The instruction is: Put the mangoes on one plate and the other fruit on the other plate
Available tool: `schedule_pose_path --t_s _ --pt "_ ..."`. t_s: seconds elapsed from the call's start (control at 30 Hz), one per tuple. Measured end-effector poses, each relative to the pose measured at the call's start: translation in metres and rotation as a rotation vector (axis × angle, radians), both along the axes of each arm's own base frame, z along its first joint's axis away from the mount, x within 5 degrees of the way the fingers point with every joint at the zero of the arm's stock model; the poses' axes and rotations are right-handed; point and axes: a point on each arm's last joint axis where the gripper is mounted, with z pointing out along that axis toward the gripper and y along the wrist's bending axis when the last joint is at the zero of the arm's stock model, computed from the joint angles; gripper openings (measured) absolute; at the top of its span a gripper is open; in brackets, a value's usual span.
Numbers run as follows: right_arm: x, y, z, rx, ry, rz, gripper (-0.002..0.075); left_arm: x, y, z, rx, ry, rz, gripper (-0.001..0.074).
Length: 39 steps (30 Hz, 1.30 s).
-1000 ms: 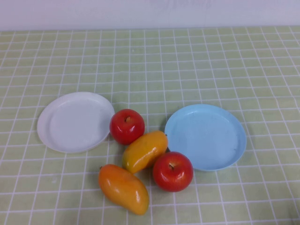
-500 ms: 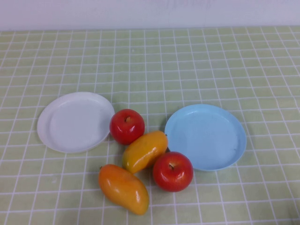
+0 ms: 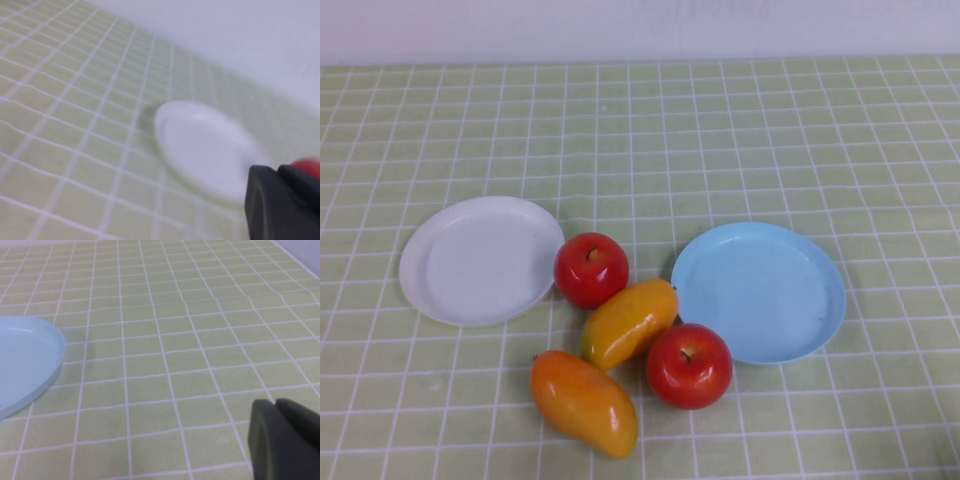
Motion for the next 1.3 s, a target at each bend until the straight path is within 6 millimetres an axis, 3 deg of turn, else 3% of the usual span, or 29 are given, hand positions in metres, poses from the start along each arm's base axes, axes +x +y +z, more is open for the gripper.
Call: schedule_pose_path --t_s 0.17,0.5,0.7,0.9,1.1,1.3 --pt "0.0 0.0 0.0 0.0 0.0 0.0 -0.0017 0.001 -0.001 0.007 -0.247 -0.061 0.014 0.0002" --pt "0.0 0.0 0.0 0.0 0.0 0.0 -0.0017 0.001 0.001 0.021 -0.29 -0.209 0.02 0.0002" --pt "0.0 0.0 0.0 0.0 0.0 0.0 -0.0017 0.003 -0.001 0.016 -0.293 -0.044 0.018 0.0001" --pt "0.0 0.0 0.0 0.0 0.0 0.0 -0.0017 0.014 -0.007 0.062 -0.075 0.261 -0.053 0.0" --pt "0.0 0.0 0.0 0.0 0.0 0.0 -0.0017 0.04 -0.017 0.109 0.183 0.48 -0.25 0.0" --pt "0.0 0.0 0.0 0.0 0.0 0.0 -0.0017 0.081 -0.029 0.128 0.277 0.577 -0.433 0.0"
